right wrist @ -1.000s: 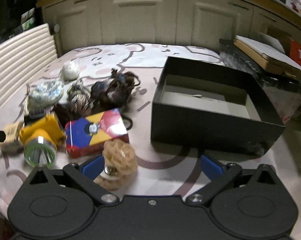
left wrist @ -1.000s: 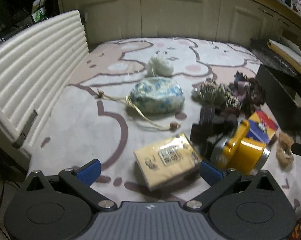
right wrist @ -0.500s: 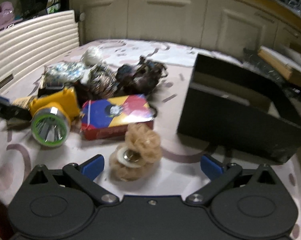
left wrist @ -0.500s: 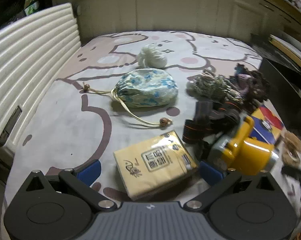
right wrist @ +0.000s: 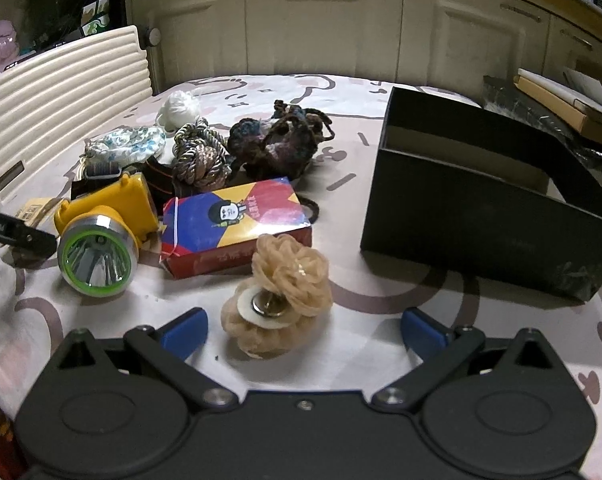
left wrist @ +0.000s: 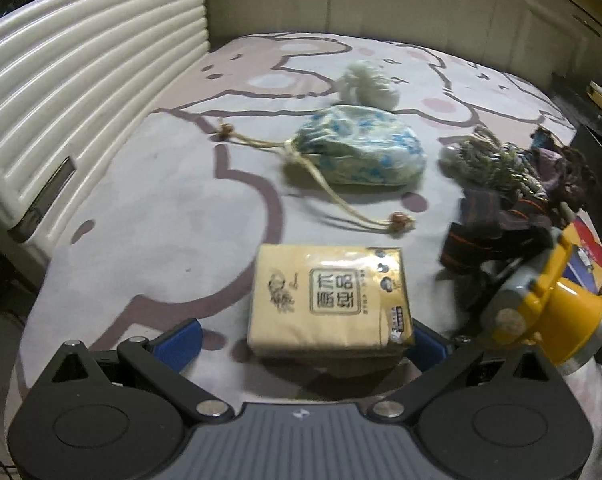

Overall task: Organize objects
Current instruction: 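Lower the left tool to the yellow tissue pack while the right tool approaches the beige scrubber, then close the left gripper on the tissue pack while the right gripper grasps the scrubber, then carry the tissue pack and scrubber over the black box and release both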

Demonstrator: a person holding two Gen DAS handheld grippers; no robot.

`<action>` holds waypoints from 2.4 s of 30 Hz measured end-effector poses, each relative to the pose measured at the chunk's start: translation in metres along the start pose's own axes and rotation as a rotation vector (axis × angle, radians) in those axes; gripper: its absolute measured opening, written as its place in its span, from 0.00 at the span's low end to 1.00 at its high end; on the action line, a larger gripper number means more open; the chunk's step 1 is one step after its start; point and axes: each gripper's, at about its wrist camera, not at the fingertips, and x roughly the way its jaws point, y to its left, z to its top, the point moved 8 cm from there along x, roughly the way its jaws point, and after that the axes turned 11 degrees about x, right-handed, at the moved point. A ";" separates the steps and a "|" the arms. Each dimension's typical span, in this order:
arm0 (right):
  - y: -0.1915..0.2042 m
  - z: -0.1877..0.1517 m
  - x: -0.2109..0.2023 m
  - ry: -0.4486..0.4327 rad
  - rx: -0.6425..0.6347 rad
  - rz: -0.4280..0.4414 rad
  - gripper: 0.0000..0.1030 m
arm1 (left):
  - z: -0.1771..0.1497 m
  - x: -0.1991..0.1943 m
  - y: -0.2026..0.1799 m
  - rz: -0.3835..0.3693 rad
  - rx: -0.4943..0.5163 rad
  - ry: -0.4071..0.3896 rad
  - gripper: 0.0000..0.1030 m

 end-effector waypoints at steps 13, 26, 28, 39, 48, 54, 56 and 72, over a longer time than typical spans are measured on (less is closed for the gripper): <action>0.011 0.013 -0.009 -0.018 0.030 0.057 0.37 | -0.004 -0.001 0.005 -0.036 0.037 -0.036 1.00; 0.019 0.013 -0.018 -0.026 -0.012 0.093 0.34 | 0.018 -0.010 0.013 -0.100 0.002 -0.084 0.95; 0.018 0.013 -0.018 -0.024 -0.009 0.092 0.34 | 0.021 -0.008 0.014 -0.108 -0.009 -0.069 0.95; 0.013 0.023 -0.030 -0.048 -0.006 0.090 0.34 | 0.021 -0.004 0.008 -0.111 0.022 0.022 0.72; 0.003 0.061 -0.056 -0.110 0.012 0.081 0.34 | 0.061 -0.051 0.005 -0.115 0.090 -0.091 0.72; -0.003 0.104 -0.074 -0.160 -0.008 0.090 0.34 | 0.103 -0.085 -0.019 -0.157 0.201 -0.162 0.72; -0.005 0.117 -0.079 -0.167 -0.023 0.096 0.34 | 0.118 -0.094 -0.030 -0.182 0.241 -0.185 0.72; -0.048 0.206 -0.080 -0.147 0.015 0.060 0.34 | 0.194 -0.122 -0.176 -0.430 0.670 -0.305 0.72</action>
